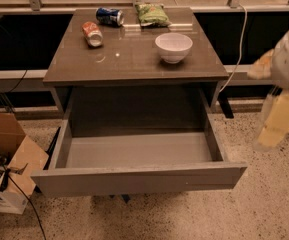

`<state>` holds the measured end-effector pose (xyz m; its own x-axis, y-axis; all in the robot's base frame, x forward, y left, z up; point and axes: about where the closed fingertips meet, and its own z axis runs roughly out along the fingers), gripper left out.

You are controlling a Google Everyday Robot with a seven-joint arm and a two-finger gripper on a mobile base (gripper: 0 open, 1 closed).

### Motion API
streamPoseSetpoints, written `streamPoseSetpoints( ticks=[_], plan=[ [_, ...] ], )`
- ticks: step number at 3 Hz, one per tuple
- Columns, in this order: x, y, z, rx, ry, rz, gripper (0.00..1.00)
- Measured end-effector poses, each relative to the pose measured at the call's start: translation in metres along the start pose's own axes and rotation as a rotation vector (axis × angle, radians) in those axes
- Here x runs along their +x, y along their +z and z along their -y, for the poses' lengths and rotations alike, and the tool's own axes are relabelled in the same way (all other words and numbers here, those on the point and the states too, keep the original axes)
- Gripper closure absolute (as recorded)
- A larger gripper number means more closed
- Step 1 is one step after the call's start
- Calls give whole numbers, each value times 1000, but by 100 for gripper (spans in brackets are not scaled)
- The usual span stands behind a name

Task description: Close top drawer

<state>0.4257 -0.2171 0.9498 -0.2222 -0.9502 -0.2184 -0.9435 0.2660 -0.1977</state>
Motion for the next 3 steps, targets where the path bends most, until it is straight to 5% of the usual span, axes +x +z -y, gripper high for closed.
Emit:
streamPoseSetpoints(
  ticks=[1, 3],
  plan=[
    [21, 48, -37, -111, 11, 21, 30],
    [12, 51, -35, -106, -30, -24, 72]
  ],
)
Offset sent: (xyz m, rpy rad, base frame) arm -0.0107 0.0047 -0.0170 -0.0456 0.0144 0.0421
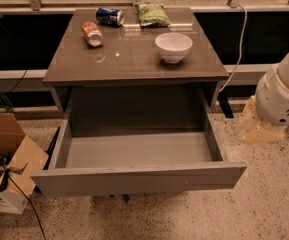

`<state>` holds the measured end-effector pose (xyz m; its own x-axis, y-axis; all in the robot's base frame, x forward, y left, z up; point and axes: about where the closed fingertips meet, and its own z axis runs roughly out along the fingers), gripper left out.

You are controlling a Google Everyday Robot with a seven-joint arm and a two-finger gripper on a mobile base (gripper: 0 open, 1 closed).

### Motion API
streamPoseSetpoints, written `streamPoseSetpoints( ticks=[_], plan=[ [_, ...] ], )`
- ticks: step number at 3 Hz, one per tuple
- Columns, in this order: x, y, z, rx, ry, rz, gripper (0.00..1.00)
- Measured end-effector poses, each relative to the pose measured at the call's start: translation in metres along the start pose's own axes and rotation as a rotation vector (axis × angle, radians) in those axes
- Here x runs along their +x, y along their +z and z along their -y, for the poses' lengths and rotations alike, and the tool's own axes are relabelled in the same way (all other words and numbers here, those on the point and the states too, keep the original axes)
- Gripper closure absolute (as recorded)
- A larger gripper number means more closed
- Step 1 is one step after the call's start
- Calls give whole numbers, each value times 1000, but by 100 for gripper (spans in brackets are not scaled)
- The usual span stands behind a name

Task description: Close top drawer

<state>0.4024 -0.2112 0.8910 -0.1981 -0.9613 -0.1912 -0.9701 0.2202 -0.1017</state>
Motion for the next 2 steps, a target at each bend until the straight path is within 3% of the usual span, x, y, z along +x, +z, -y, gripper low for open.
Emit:
streamPoseSetpoints(
  ticks=[1, 2],
  plan=[
    [8, 34, -2, -51, 2, -31, 99],
    [42, 94, -5, -123, 13, -4, 100]
  ],
)
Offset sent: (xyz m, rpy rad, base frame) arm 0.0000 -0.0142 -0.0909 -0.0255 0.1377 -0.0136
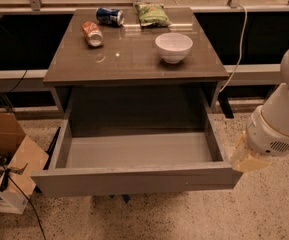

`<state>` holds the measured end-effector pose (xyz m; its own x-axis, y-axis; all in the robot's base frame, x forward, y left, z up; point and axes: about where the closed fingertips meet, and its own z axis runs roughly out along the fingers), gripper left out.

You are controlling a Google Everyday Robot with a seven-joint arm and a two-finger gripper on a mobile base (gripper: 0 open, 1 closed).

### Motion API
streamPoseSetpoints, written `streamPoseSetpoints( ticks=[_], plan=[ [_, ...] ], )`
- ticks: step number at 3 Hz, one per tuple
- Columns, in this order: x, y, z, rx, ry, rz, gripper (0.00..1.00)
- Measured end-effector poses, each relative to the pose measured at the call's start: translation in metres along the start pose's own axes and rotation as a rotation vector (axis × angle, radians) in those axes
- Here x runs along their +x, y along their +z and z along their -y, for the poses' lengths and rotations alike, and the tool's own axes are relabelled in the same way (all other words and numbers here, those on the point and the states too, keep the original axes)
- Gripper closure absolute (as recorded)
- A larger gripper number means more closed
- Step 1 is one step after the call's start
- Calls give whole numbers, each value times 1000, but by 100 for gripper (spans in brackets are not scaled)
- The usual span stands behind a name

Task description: Close top drawer

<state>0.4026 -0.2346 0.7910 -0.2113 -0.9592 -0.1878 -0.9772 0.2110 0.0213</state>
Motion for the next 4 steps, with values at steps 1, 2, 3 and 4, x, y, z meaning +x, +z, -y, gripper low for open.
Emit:
streamPoseSetpoints(
  ticks=[1, 2, 3, 4],
  plan=[
    [0, 1, 0, -1, -4, 0, 100],
    [5, 25, -3, -41, 29, -9, 100],
    [11, 58, -4, -78, 51, 19, 100],
    [14, 91, 3, -115, 63, 61, 100]
  ],
)
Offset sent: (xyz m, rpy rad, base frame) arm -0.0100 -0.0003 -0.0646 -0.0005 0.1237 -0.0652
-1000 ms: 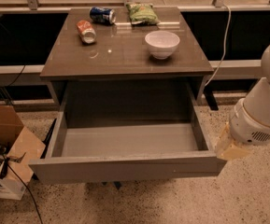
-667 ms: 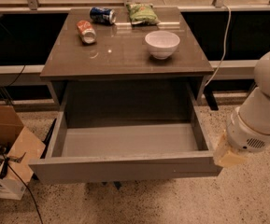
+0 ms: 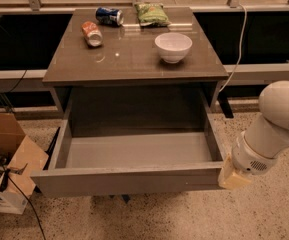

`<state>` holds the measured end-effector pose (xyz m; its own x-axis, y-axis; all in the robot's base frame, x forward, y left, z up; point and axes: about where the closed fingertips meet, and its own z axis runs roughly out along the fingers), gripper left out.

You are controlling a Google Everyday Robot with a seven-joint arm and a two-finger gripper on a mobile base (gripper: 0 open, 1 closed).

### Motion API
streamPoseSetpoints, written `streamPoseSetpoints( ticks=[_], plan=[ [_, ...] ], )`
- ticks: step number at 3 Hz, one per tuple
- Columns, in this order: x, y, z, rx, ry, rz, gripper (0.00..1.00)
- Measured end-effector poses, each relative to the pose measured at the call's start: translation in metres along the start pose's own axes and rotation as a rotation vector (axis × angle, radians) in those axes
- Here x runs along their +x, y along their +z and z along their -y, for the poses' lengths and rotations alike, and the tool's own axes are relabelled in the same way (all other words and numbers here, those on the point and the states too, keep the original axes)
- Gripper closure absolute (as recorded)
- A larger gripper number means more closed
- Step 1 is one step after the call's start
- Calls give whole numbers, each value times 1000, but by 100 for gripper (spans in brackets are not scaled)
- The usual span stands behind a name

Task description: Close top drawer

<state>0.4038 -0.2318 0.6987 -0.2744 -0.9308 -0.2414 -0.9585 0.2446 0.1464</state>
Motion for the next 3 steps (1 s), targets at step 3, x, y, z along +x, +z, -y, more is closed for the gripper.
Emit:
streamPoseSetpoints(
  ticks=[3],
  plan=[
    [-6, 43, 31, -46, 7, 68, 100]
  ],
)
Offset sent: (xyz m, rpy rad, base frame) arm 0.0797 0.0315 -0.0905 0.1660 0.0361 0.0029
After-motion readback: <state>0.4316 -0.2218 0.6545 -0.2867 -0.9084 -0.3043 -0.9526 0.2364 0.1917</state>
